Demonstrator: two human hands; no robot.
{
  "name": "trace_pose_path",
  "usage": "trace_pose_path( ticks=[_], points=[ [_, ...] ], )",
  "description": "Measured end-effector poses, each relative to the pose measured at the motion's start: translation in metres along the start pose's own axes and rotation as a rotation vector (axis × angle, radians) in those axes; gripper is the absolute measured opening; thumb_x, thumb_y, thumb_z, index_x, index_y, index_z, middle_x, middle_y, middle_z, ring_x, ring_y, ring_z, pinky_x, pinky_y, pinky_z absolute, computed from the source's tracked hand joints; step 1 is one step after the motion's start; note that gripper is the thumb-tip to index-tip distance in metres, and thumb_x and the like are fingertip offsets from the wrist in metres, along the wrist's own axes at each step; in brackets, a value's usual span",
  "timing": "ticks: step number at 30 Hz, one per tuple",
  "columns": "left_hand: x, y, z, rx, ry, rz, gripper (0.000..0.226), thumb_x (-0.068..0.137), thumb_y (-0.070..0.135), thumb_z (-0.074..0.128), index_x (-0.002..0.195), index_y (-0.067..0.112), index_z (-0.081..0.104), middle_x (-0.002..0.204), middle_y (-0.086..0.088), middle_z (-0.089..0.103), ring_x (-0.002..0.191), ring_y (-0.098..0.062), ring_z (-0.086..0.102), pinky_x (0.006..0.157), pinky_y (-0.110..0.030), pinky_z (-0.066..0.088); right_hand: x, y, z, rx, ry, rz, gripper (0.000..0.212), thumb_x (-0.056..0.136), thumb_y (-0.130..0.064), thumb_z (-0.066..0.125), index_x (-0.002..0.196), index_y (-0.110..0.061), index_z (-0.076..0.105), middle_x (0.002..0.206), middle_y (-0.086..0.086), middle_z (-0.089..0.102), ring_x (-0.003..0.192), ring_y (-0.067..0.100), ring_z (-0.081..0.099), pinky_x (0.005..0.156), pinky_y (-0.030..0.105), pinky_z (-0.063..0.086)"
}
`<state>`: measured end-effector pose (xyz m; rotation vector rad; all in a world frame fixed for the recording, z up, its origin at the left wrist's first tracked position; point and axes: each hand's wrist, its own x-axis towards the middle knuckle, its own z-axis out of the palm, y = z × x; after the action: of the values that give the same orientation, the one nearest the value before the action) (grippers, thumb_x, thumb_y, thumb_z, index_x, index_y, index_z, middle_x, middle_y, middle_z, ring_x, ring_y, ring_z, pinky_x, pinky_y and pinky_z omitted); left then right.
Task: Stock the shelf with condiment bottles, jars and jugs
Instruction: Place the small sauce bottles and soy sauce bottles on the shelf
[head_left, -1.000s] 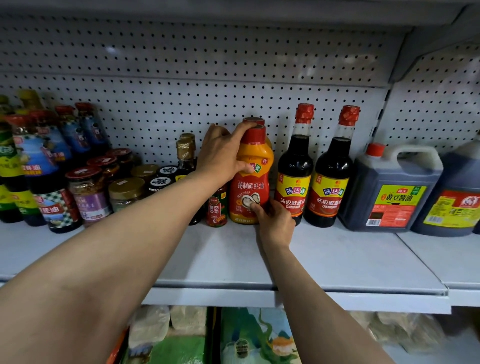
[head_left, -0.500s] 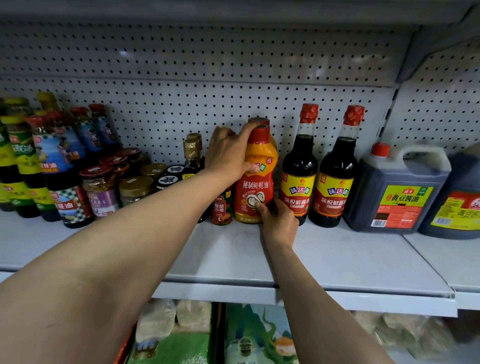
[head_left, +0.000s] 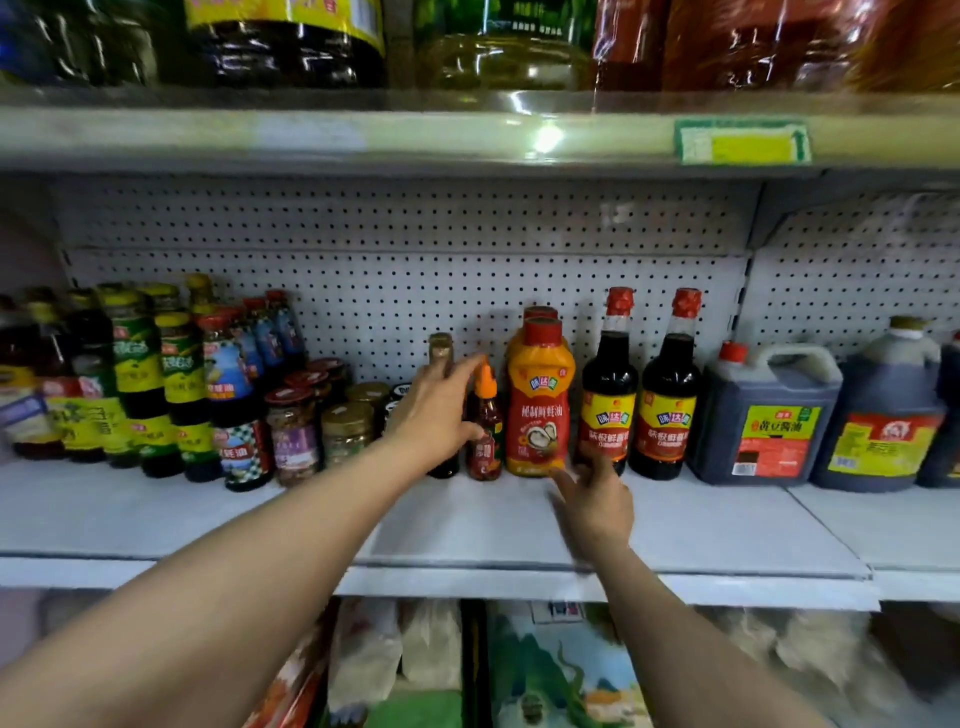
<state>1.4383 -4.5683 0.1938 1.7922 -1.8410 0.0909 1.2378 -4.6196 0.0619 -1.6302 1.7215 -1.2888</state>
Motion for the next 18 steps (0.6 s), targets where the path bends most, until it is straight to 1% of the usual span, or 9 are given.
trace_pose_path(
  ticks=[2, 4, 6, 8, 10, 12, 14, 16, 18],
  points=[
    [-0.029, -0.016, -0.002, -0.064, -0.011, -0.052, 0.098, 0.073, 0.026, 0.084, 0.151, 0.035, 0.025, 0.147, -0.008, 0.037, 0.136, -0.03, 0.038, 0.107, -0.039, 0.036, -0.019, -0.005, -0.01, -0.117, -0.046, -0.068, 0.064, 0.083, -0.043, 0.075, 0.138, -0.025, 0.049, 0.126, 0.005, 0.065, 0.112, 0.03, 0.06, 0.084, 0.034, 0.049],
    [-0.056, -0.031, -0.001, -0.1, -0.044, -0.108, 0.098, 0.073, 0.026, 0.084, 0.151, 0.032, 0.025, 0.143, -0.01, 0.037, 0.131, -0.032, 0.043, 0.104, -0.041, 0.039, -0.041, -0.014, -0.019, -0.265, -0.064, -0.148, 0.071, 0.081, -0.044, 0.076, 0.143, -0.026, 0.045, 0.133, 0.008, 0.057, 0.123, 0.031, 0.049, 0.091, 0.038, 0.046],
    [-0.082, -0.046, 0.0, -0.1, -0.08, -0.143, 0.096, 0.074, 0.028, 0.084, 0.15, 0.03, 0.025, 0.144, -0.011, 0.036, 0.129, -0.034, 0.044, 0.101, -0.042, 0.041, -0.067, -0.024, -0.023, -0.37, -0.064, -0.231, 0.074, 0.081, -0.043, 0.077, 0.145, -0.028, 0.043, 0.138, 0.008, 0.053, 0.127, 0.031, 0.042, 0.094, 0.041, 0.045],
    [-0.109, -0.059, 0.004, -0.113, -0.118, -0.144, 0.092, 0.075, 0.029, 0.083, 0.148, 0.03, 0.028, 0.144, -0.012, 0.036, 0.13, -0.033, 0.043, 0.101, -0.042, 0.042, -0.095, -0.029, -0.026, -0.41, -0.102, -0.273, 0.074, 0.081, -0.042, 0.077, 0.146, -0.028, 0.043, 0.141, 0.008, 0.049, 0.129, 0.031, 0.04, 0.098, 0.041, 0.043],
    [-0.135, -0.074, 0.006, -0.15, -0.165, -0.132, 0.086, 0.075, 0.027, 0.082, 0.144, 0.03, 0.033, 0.141, -0.011, 0.036, 0.128, -0.032, 0.044, 0.102, -0.042, 0.043, -0.124, -0.036, -0.027, -0.436, -0.165, -0.265, 0.076, 0.081, -0.042, 0.077, 0.147, -0.028, 0.043, 0.141, 0.009, 0.048, 0.129, 0.031, 0.043, 0.1, 0.04, 0.043],
    [-0.163, -0.089, 0.009, -0.163, -0.229, -0.133, 0.079, 0.074, 0.026, 0.082, 0.14, 0.029, 0.038, 0.136, -0.011, 0.037, 0.125, -0.033, 0.046, 0.101, -0.043, 0.044, -0.154, -0.041, -0.026, -0.463, -0.246, -0.213, 0.079, 0.079, -0.042, 0.079, 0.147, -0.028, 0.041, 0.14, 0.011, 0.048, 0.127, 0.033, 0.046, 0.099, 0.041, 0.045],
    [-0.19, -0.104, 0.013, -0.148, -0.294, -0.14, 0.075, 0.074, 0.027, 0.083, 0.137, 0.026, 0.042, 0.134, -0.012, 0.038, 0.124, -0.033, 0.046, 0.101, -0.041, 0.043, -0.183, -0.044, -0.022, -0.53, -0.327, -0.155, 0.083, 0.077, -0.042, 0.08, 0.148, -0.026, 0.039, 0.14, 0.012, 0.049, 0.128, 0.032, 0.046, 0.099, 0.039, 0.043],
    [-0.217, -0.119, 0.019, -0.125, -0.353, -0.172, 0.076, 0.072, 0.031, 0.084, 0.136, 0.026, 0.044, 0.134, -0.012, 0.04, 0.124, -0.033, 0.045, 0.1, -0.038, 0.044, -0.21, -0.043, -0.015, -0.613, -0.398, -0.127, 0.084, 0.077, -0.04, 0.081, 0.148, -0.025, 0.038, 0.142, 0.012, 0.049, 0.129, 0.03, 0.046, 0.099, 0.036, 0.042],
    [-0.241, -0.132, 0.024, -0.061, -0.401, -0.191, 0.078, 0.069, 0.038, 0.084, 0.136, 0.029, 0.045, 0.135, -0.011, 0.042, 0.126, -0.032, 0.043, 0.101, -0.037, 0.043, -0.234, -0.042, -0.006, -0.674, -0.454, -0.105, 0.086, 0.077, -0.039, 0.081, 0.149, -0.025, 0.037, 0.144, 0.012, 0.047, 0.131, 0.03, 0.046, 0.1, 0.036, 0.042]
  ],
)
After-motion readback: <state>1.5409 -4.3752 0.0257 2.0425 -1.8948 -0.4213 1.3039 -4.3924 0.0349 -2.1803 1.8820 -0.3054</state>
